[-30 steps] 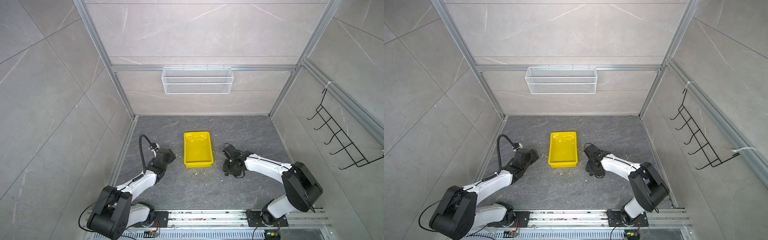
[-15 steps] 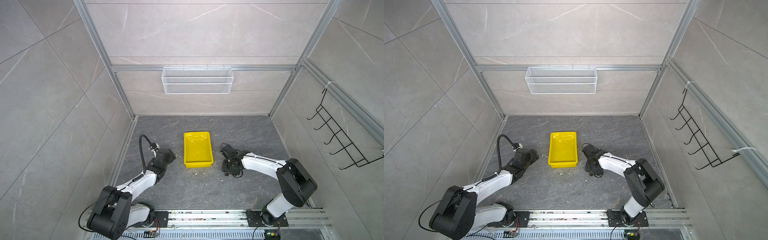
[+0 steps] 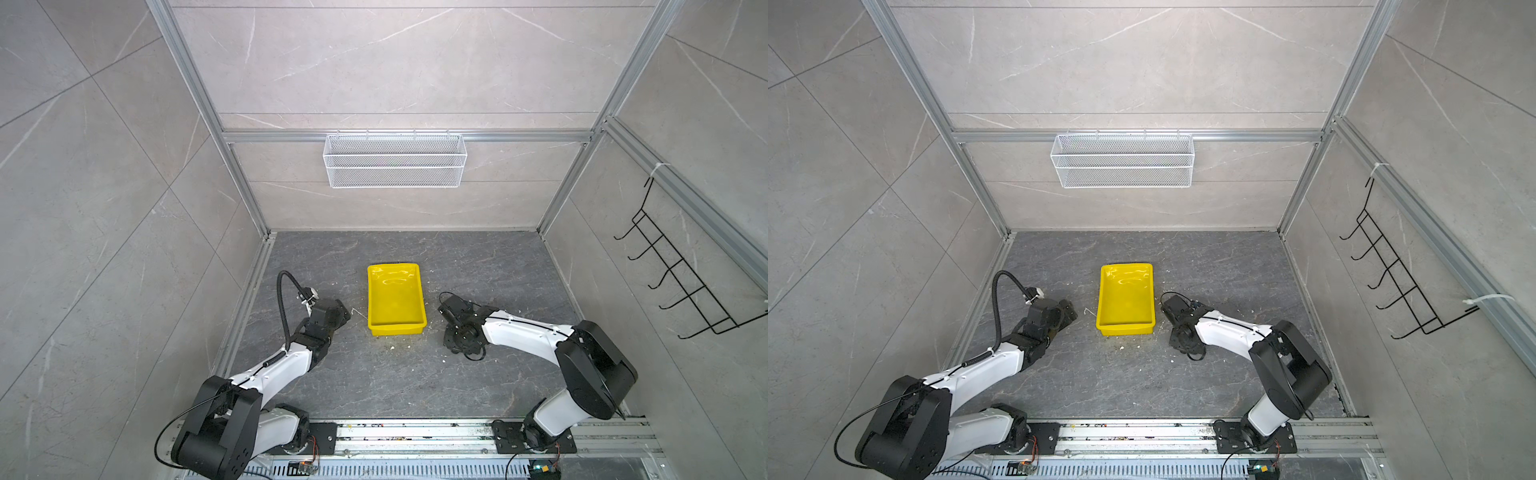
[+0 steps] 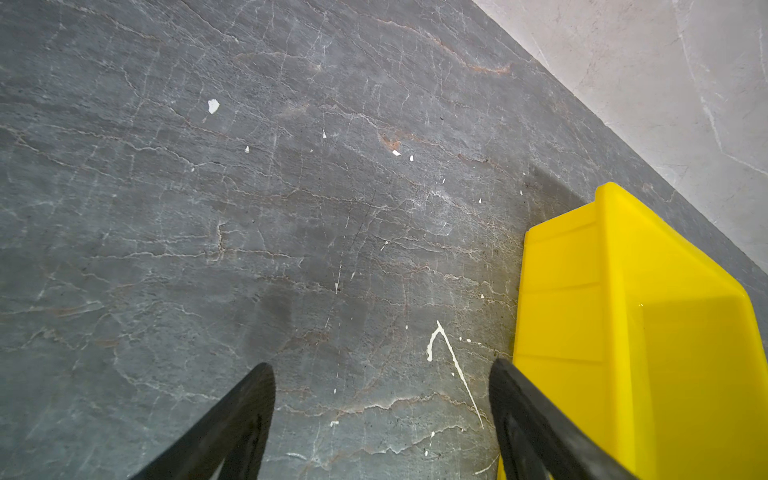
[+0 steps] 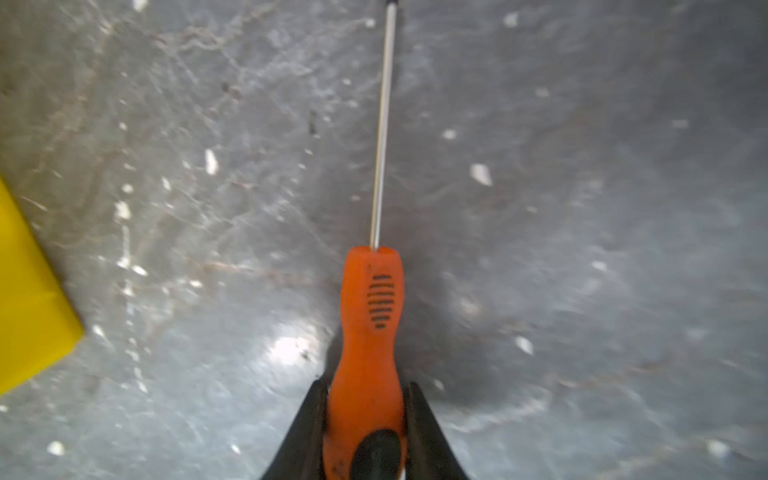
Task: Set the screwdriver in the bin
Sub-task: 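Lower the right gripper and close it on the orange screwdriver handle, then lift the screwdriver with the right gripper and carry it over the yellow bin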
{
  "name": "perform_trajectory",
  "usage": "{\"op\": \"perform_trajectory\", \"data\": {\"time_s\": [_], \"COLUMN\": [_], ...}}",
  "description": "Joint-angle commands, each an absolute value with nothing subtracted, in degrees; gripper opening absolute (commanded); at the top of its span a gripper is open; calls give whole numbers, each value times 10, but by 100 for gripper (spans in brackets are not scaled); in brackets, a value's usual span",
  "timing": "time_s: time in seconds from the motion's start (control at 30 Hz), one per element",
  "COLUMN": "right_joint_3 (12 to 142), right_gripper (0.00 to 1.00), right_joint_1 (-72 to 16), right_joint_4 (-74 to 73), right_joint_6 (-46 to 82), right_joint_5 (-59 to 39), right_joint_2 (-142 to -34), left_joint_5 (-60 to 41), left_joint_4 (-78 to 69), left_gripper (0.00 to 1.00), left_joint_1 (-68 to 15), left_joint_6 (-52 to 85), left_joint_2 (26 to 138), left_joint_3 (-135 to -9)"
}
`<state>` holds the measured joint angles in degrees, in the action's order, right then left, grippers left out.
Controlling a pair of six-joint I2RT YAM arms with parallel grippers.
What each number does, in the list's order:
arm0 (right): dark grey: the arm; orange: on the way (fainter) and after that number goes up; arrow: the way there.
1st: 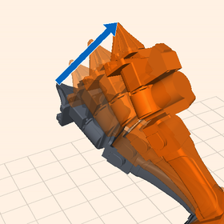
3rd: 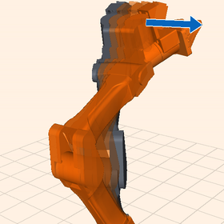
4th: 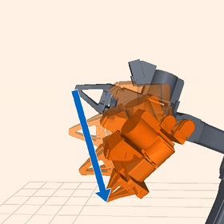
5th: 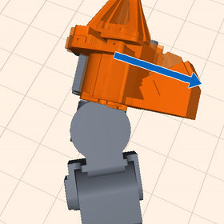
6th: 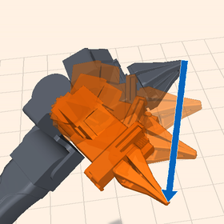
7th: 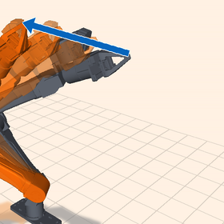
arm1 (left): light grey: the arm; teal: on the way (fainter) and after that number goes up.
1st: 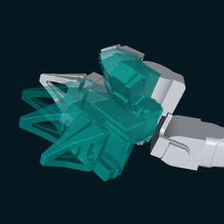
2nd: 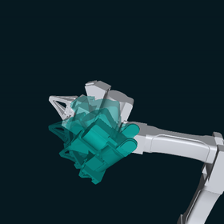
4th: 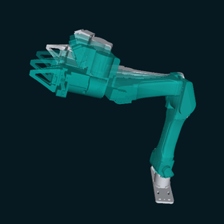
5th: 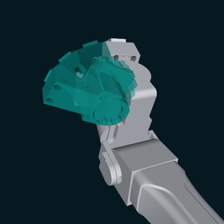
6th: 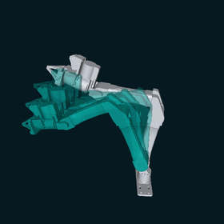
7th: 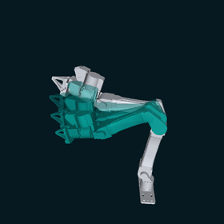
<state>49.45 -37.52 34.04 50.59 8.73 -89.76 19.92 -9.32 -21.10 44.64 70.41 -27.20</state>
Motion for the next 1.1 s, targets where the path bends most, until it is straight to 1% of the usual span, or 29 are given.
{"op": "perform_trajectory", "data": {"time_s": [0.0,0.1,0.23,0.33,0.37,0.5,0.7,1.07], "right_joint_3": [489,463,455,488,511,625,785,957], "right_gripper": [20,13,12,11,9,8,8,8], "right_joint_1": [-384,-400,-410,-411,-412,-431,-474,-490], "right_joint_4": [437,470,496,503,504,500,493,441], "right_joint_6": [498,514,533,531,526,518,513,511], "right_joint_5": [151,184,219,236,239,251,252,175], "right_joint_2": [-836,-790,-755,-762,-773,-834,-940,-1137], "left_joint_5": [194,187,198,210,215,223,191,167], "left_joint_4": [-106,-109,-116,-91,-80,-70,-101,-116], "left_gripper": [83,83,83,83,83,83,84,84], "left_joint_1": [-208,-208,-208,-208,-208,-208,-208,-208], "left_joint_6": [425,423,428,427,424,422,426,434], "left_joint_2": [705,700,695,693,690,671,674,694], "left_joint_3": [-292,-286,-273,-274,-277,-275,-270,-272]}}
